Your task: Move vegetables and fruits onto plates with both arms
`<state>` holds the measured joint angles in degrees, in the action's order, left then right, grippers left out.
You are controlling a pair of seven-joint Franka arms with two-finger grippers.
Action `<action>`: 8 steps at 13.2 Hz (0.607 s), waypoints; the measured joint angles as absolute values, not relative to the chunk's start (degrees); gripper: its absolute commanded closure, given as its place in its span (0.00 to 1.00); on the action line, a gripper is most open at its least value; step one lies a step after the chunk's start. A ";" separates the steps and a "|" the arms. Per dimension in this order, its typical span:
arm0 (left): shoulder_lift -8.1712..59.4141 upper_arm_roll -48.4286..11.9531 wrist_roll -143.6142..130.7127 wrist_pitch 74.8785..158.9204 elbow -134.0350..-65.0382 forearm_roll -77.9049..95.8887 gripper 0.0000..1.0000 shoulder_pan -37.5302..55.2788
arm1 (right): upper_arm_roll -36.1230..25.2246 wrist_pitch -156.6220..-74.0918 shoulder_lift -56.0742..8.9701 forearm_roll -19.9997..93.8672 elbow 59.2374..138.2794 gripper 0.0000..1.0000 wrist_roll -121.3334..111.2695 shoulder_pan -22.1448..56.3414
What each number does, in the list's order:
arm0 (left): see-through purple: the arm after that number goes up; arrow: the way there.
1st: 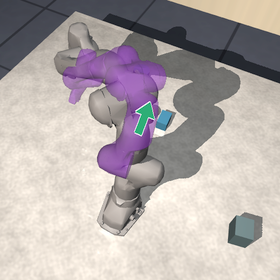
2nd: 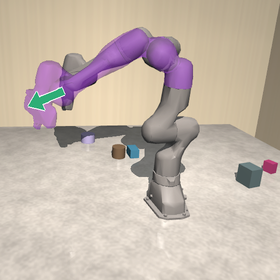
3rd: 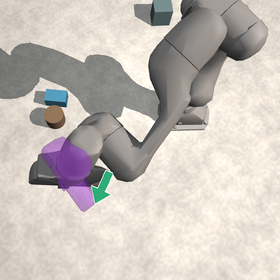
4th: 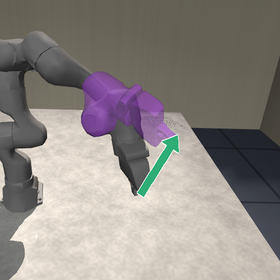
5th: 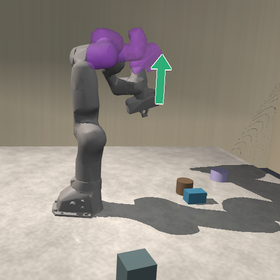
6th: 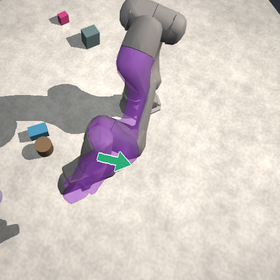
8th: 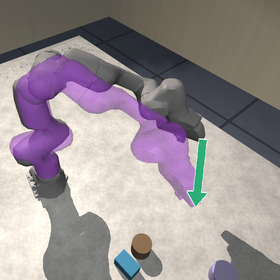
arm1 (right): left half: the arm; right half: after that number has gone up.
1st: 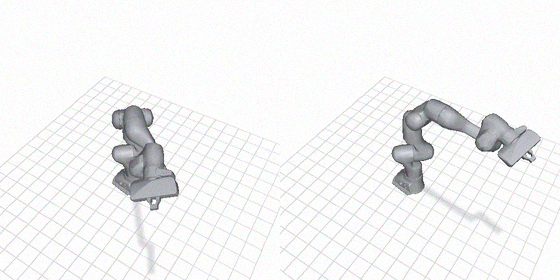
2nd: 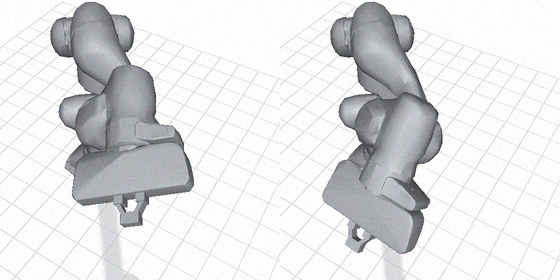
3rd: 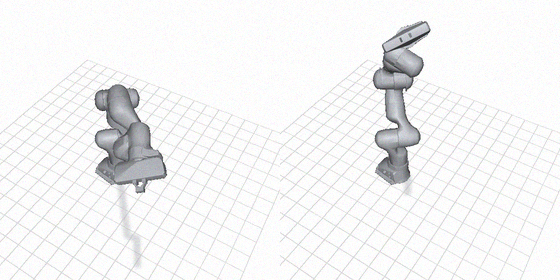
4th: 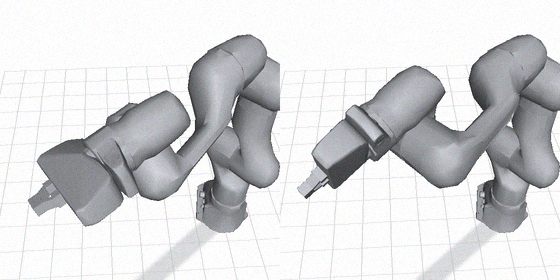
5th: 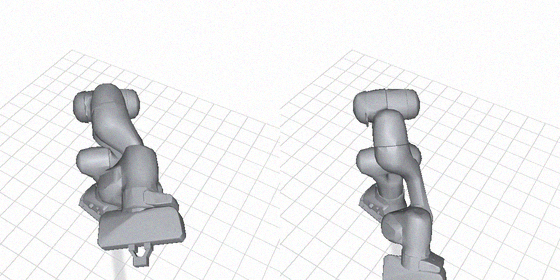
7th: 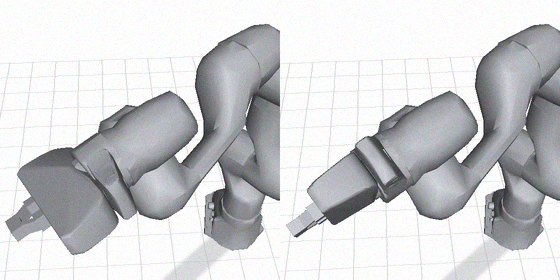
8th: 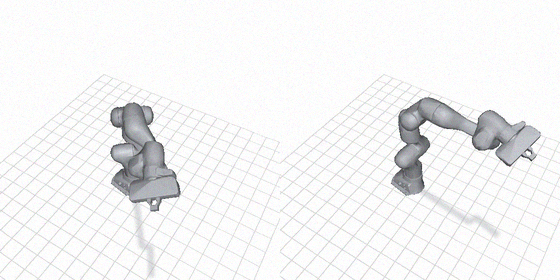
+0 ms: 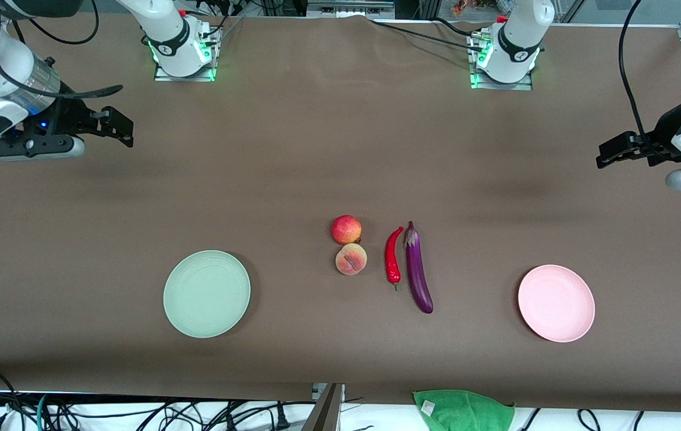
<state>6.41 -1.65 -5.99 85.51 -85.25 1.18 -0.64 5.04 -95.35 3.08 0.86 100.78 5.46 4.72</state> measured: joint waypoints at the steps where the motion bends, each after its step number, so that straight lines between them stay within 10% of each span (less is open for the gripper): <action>1: 6.41 -1.65 -5.99 85.51 -85.25 1.18 0.00 -0.64 | 5.04 -95.37 3.35 0.86 101.27 0.00 5.42 4.72; 8: 6.42 -1.67 -6.04 85.51 -85.24 1.43 0.00 -0.62 | 9.72 -102.00 1.35 1.30 103.41 0.00 11.87 5.89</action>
